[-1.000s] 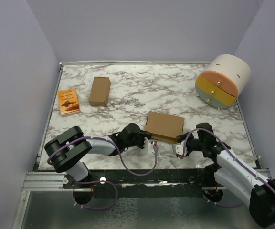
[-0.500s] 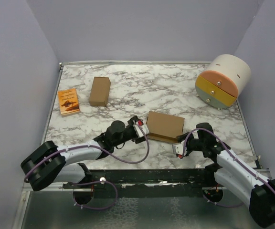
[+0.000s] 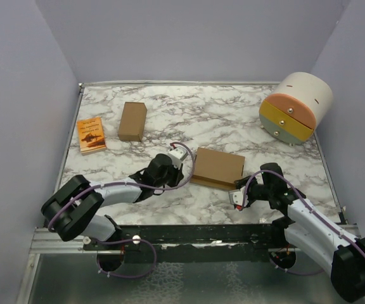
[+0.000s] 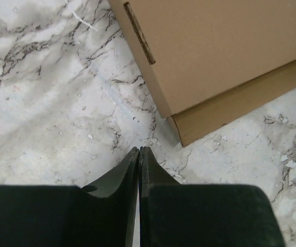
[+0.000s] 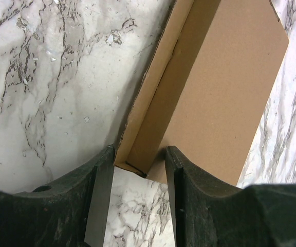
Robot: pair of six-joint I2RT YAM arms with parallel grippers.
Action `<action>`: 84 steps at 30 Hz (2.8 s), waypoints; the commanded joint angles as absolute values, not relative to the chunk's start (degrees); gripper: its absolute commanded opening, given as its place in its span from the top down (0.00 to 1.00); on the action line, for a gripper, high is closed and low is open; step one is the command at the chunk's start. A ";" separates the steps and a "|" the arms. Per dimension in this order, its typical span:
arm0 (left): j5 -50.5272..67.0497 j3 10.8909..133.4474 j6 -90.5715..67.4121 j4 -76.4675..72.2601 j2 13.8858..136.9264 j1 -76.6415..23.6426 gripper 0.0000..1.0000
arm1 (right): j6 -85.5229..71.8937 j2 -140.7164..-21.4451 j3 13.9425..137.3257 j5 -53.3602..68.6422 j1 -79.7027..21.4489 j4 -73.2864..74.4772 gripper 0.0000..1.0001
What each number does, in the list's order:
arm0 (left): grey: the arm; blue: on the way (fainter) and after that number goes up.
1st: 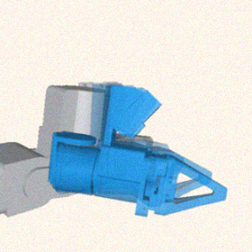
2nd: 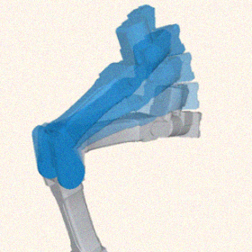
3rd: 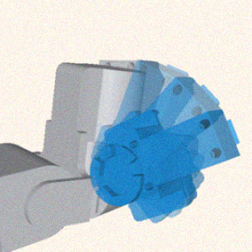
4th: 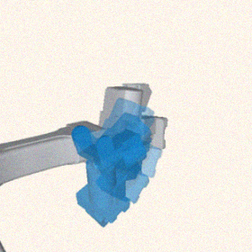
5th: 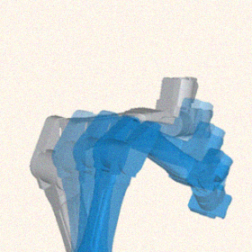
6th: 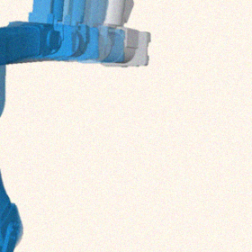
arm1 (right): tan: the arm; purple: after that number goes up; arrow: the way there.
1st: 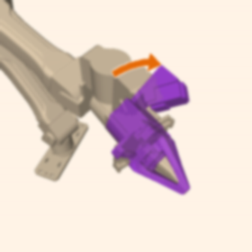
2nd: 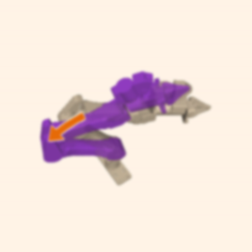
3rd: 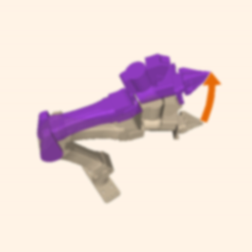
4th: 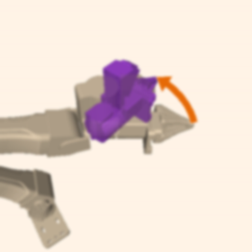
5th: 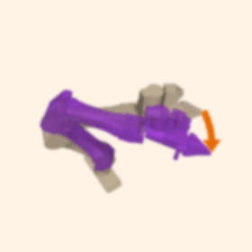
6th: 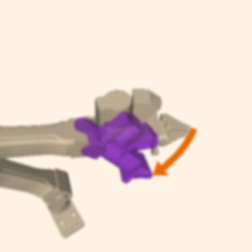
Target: Fold the paper box
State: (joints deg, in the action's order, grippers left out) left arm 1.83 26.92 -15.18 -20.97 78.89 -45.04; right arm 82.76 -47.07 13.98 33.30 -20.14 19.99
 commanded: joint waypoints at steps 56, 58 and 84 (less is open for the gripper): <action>-5.09 44.23 -23.02 -2.69 87.35 -47.64 0.92 | 81.85 -47.52 13.63 33.55 -20.30 23.90 0.57; -6.30 44.30 -23.46 -0.86 86.04 -47.12 0.88 | 81.87 -47.55 13.62 33.57 -20.30 23.84 0.57; 6.79 23.18 -41.45 -37.53 81.18 -44.72 0.70 | 81.59 -47.34 13.18 34.03 -20.30 23.32 0.56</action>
